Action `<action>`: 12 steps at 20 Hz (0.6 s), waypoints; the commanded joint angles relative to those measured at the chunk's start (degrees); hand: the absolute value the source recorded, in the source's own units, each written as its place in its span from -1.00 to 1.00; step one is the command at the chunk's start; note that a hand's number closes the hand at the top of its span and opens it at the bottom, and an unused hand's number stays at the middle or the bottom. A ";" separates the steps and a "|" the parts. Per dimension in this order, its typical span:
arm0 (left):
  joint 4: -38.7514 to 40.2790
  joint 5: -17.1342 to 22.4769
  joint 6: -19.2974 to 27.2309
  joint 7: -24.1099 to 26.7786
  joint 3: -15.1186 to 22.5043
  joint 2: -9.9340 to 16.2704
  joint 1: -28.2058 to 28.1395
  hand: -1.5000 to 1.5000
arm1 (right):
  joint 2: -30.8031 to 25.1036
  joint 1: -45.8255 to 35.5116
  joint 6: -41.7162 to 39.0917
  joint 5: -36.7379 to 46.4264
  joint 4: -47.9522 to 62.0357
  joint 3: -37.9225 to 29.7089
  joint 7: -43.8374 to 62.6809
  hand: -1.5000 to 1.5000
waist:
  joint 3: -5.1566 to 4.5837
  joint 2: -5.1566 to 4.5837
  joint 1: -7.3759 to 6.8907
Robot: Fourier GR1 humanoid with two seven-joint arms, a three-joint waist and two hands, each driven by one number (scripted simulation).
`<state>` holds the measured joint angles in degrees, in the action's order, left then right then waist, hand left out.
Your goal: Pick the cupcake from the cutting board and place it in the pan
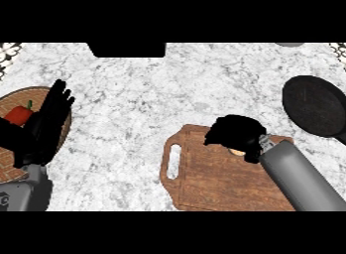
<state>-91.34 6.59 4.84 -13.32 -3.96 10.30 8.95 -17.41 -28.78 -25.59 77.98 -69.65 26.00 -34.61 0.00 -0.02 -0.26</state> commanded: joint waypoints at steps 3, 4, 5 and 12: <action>-3.05 0.68 -0.78 -2.56 -0.62 0.39 -0.12 0.00 | 2.01 -0.07 9.24 2.27 6.53 0.13 -6.03 1.00 | 0.01 -0.02 -0.16; 3.04 0.14 -1.64 1.86 -0.28 -1.01 0.62 0.00 | 1.92 -2.75 6.54 1.39 6.78 -2.41 -7.05 1.00 | -0.01 -0.05 0.03; -2.10 -0.50 -0.11 -1.82 0.37 -1.05 0.30 0.00 | 2.83 0.56 8.45 2.95 6.55 -0.59 -6.45 1.00 | 0.00 0.01 0.01; -1.81 0.42 -2.52 1.02 -1.14 -0.85 -3.06 0.00 | 5.24 -1.59 10.00 2.03 11.70 -4.93 -9.75 1.00 | 0.00 -0.03 -0.18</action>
<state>-92.71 6.67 3.50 -14.05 -5.02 9.96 8.46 -13.35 -29.87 -17.82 80.17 -62.63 22.76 -41.93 -0.06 0.19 -0.36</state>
